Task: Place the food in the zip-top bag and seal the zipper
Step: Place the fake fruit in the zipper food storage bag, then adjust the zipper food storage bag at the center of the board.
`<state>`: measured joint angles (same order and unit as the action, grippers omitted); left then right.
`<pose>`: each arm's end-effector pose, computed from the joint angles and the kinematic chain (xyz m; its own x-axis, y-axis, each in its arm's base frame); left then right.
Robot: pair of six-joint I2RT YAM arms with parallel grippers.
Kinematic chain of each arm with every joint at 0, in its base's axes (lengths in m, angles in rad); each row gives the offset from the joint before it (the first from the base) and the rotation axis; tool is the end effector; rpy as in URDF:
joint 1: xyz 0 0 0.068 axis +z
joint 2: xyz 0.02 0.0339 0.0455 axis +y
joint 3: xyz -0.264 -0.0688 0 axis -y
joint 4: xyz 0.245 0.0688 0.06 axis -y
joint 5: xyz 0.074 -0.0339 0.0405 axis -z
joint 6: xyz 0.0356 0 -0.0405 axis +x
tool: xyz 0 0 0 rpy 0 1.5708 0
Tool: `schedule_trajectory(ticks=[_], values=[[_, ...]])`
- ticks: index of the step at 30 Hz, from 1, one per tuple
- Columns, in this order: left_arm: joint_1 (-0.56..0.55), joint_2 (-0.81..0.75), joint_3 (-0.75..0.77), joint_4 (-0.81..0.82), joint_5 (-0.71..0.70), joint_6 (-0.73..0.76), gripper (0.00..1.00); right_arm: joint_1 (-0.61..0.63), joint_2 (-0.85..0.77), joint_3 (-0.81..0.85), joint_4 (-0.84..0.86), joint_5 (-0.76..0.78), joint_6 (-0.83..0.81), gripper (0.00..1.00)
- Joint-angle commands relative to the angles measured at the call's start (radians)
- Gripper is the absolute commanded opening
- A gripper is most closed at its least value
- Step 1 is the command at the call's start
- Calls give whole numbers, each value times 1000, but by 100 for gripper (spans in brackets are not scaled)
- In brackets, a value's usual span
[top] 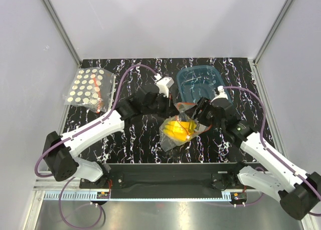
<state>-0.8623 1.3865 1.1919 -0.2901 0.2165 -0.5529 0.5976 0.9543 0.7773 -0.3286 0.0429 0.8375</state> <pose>0.2023 -0.2478 0.3338 -0.7124 0.0432 -0.7004 0.5771 0.6038 -0.5498 0.1786 0.1197 0.2918 -0.6626 0.4469 -0.6010 -0.0580 0.7694 0.6361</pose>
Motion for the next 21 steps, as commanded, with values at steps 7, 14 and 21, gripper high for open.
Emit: schedule_trajectory(ticks=[7, 14, 21], values=[[28, -55, -23, -32, -77, 94, 0, 8, -38, 145, -227, -24, -103, 61], [28, -73, -25, -61, -120, 133, 0, 10, -26, 174, -340, 11, -143, 59], [28, -93, -3, -106, -158, 154, 0, 8, -2, 174, -397, 75, -144, 60]])
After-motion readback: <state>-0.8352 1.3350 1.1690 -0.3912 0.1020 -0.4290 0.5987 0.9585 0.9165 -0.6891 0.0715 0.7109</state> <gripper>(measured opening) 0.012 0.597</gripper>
